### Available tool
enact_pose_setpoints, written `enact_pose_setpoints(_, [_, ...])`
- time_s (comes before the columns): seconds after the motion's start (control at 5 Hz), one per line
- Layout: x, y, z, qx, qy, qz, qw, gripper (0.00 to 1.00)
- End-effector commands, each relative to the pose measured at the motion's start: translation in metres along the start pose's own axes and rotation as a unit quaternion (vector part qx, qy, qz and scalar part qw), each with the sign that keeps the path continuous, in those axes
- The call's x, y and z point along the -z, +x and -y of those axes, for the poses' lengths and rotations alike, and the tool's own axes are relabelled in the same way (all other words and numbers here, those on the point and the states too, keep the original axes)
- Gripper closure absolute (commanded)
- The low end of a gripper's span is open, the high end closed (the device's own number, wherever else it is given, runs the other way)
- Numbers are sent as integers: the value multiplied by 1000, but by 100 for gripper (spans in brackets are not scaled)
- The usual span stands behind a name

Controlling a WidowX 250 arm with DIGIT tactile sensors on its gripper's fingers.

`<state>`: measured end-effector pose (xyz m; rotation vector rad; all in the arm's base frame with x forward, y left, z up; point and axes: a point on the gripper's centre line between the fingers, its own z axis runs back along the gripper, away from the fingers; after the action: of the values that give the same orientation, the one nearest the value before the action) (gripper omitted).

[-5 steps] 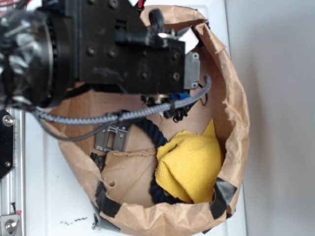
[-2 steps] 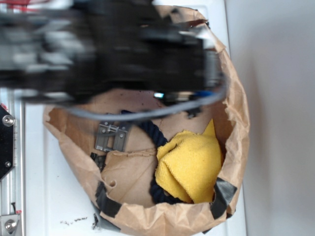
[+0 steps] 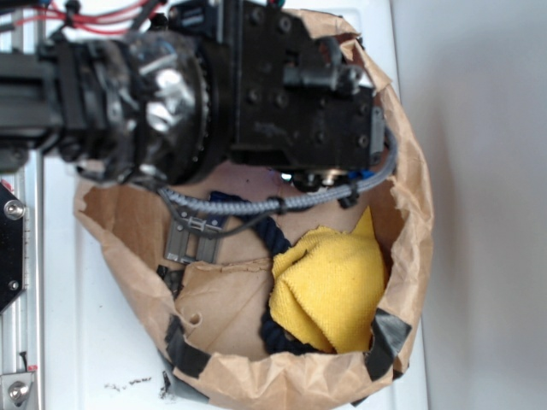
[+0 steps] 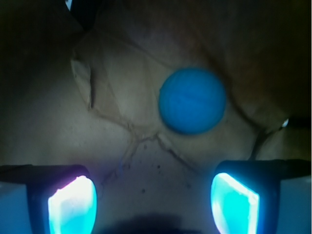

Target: Grab the blue ball.

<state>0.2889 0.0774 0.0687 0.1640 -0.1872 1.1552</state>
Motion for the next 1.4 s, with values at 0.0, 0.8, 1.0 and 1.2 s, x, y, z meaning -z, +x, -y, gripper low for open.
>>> enact_pose_setpoints(0.0, [-8,23,-29,-91,-52,42,994,0])
enact_pose_setpoints(0.8, [10,42,-25,-138,-2,121,983,0])
enact_pose_setpoints(1.0, [18,48,-32,-139,7,134,981,0])
enact_pose_setpoints(1.2, [19,46,-33,-143,9,152,978,0])
